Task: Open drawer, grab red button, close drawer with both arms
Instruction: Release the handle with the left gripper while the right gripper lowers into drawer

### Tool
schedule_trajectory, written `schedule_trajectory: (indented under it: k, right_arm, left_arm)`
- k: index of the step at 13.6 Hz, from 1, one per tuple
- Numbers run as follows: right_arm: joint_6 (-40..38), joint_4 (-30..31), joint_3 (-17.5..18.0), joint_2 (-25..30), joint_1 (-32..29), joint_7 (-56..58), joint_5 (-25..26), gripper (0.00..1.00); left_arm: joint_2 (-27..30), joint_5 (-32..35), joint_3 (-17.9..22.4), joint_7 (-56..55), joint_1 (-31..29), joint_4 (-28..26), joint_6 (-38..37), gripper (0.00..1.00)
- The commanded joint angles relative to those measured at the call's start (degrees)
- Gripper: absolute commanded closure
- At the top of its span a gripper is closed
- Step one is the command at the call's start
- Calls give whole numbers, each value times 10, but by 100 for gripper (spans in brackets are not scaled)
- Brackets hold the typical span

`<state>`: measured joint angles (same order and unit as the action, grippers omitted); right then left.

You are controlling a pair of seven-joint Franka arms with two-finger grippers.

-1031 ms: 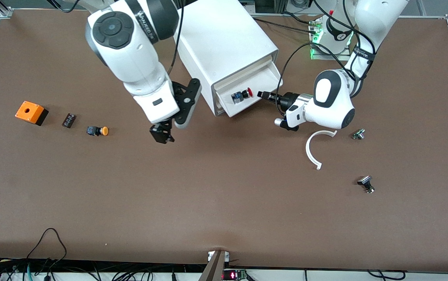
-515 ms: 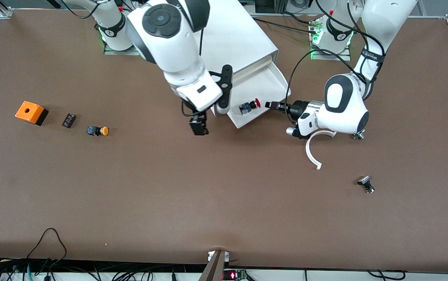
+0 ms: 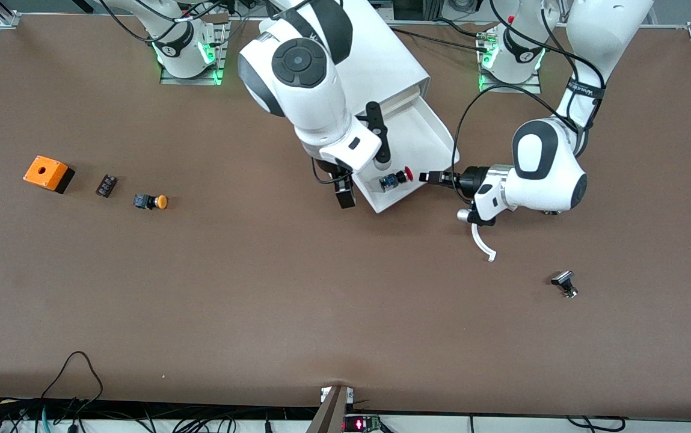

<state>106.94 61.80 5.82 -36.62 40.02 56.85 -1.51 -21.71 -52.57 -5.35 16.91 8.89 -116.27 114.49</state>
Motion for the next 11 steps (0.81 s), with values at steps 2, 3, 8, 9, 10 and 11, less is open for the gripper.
schedule_trajectory:
  k: [2,3,8,9,10,11]
  right_arm:
    - [-12,-26,-4,-15,55,9,-2,0]
    - [-11,-26,-9,-16,66,8,-2,0]
    - [9,-33,-15,-51,71,9,-2,0]
    - [24,-33,-20,-61,71,9,-2,0]
    - [40,-33,-22,-69,71,10,-2,0]
    - [57,-33,-23,-74,71,10,-1,0]
  left_arm:
    - [33,46,23,-19,-15,9,1,0]
    - [47,74,23,-19,-26,9,0,0]
    - [140,311,24,-19,-50,12,1,0]
    - [159,358,24,-19,-51,12,1,0]
    - [172,403,24,-18,-53,17,0,0]
    - [182,439,24,-19,-59,24,-1,0]
